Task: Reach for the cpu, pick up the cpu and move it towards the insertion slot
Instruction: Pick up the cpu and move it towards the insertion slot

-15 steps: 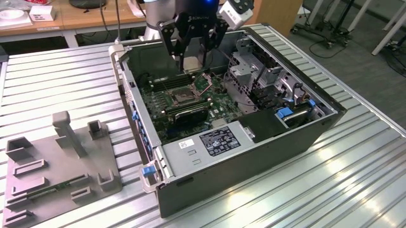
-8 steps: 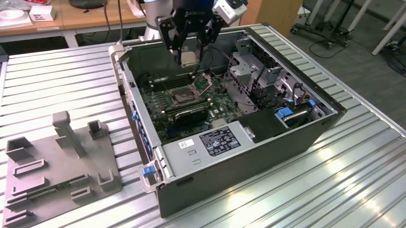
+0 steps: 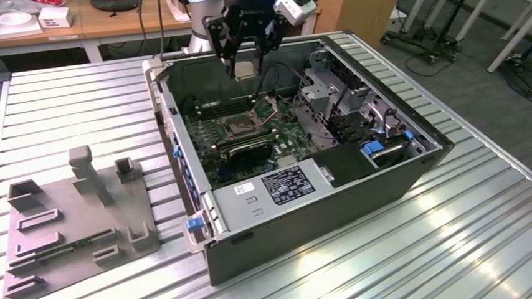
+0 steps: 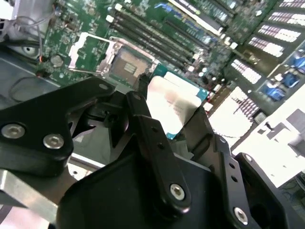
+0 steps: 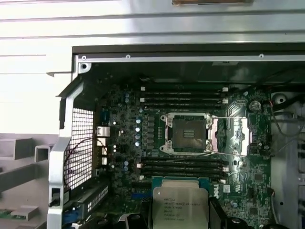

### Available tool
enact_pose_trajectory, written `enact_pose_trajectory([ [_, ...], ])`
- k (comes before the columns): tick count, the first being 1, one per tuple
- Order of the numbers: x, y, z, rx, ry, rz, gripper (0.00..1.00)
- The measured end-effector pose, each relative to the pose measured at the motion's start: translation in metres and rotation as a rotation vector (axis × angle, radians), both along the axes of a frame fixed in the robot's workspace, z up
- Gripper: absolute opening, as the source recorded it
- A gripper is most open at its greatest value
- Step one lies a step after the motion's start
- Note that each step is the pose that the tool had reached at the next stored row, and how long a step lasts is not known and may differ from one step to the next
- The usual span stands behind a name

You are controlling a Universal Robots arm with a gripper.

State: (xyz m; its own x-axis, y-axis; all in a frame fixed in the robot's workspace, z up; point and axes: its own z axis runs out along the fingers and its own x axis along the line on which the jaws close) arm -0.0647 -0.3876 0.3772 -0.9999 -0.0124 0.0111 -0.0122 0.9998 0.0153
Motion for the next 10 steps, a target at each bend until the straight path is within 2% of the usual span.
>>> enact_pose_trajectory([
  [5, 0.0127, 0.0085, -0.0025, 0.0, 0.0, 0.0, 0.55],
  [10, 0.0248, 0.0146, -0.0042, 0.0017, 0.0, 0.0, 0.55],
])
